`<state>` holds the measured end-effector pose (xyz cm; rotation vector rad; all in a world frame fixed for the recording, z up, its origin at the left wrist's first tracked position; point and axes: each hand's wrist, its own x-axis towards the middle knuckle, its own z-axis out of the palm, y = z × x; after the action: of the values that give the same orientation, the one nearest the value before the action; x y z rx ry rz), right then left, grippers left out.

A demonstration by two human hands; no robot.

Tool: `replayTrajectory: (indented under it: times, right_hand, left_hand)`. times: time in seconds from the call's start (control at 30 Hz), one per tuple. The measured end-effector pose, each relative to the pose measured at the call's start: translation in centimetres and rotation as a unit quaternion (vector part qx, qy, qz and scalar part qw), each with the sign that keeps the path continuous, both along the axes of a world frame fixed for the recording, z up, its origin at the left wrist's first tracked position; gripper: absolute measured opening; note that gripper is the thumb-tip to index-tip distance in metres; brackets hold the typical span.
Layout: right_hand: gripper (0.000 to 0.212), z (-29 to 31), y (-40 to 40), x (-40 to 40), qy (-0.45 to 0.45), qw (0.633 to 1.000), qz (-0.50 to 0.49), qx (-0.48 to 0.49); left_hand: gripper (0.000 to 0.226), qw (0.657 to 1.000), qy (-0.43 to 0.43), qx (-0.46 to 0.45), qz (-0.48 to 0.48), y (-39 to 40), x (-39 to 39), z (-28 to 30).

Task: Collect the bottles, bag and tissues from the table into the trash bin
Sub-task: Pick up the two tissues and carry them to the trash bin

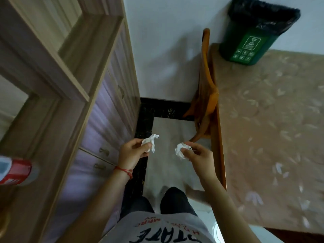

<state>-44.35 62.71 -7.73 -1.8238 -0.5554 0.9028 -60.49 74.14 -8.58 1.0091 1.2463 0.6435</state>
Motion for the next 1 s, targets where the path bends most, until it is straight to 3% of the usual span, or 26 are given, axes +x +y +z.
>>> replayTrajectory:
  times: [0.6,1.0]
  right_hand:
    - [0.024,2.0,21.8,16.5,-0.005,0.999,0.008,0.043]
    - [0.021,2.2,32.6,21.9,0.008,0.996,-0.076,0.045]
  left_hand:
    - [0.021,1.0,-0.018,0.02,-0.014,20.6,16.1,1.7]
    - [0.018,0.994,-0.035,0.007,-0.106,33.8,24.1,1.6]
